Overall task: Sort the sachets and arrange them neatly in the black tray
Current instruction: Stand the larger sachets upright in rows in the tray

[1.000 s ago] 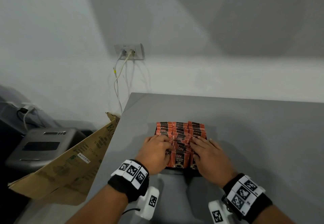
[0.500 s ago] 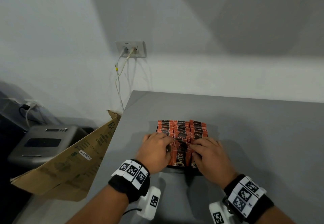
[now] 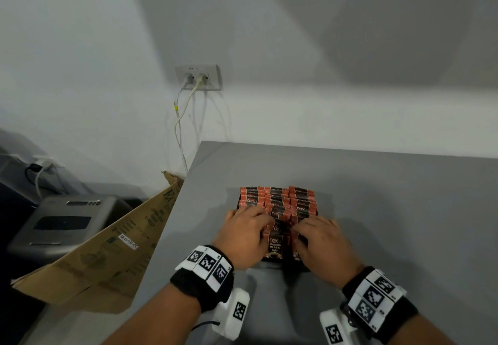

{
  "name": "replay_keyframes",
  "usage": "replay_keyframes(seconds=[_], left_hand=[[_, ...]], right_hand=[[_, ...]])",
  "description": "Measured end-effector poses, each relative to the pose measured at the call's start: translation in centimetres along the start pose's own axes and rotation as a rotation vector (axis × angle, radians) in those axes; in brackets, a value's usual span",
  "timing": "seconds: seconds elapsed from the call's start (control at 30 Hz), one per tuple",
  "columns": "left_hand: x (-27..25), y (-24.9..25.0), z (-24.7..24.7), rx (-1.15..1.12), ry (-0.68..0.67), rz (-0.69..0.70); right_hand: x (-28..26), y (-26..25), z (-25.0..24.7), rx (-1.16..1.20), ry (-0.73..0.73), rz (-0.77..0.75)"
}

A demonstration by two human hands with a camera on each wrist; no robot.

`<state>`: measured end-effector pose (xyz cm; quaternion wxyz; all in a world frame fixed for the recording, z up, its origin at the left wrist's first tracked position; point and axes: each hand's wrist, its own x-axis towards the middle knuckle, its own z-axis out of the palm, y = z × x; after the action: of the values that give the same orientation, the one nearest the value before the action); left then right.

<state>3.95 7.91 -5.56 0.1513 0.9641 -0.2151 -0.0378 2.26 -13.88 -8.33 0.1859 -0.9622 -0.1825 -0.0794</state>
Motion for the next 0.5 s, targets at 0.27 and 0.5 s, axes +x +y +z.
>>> replay_keyframes(seconds=[0.27, 0.5], left_hand=[[0.5, 0.3, 0.6, 0.048, -0.065, 0.006], [2.4, 0.1, -0.9, -0.008, -0.003, -0.105]], right_hand=[[0.6, -0.6, -0.4, -0.048, -0.046, 0.054], [2.5, -0.6, -1.7, -0.072, -0.142, 0.153]])
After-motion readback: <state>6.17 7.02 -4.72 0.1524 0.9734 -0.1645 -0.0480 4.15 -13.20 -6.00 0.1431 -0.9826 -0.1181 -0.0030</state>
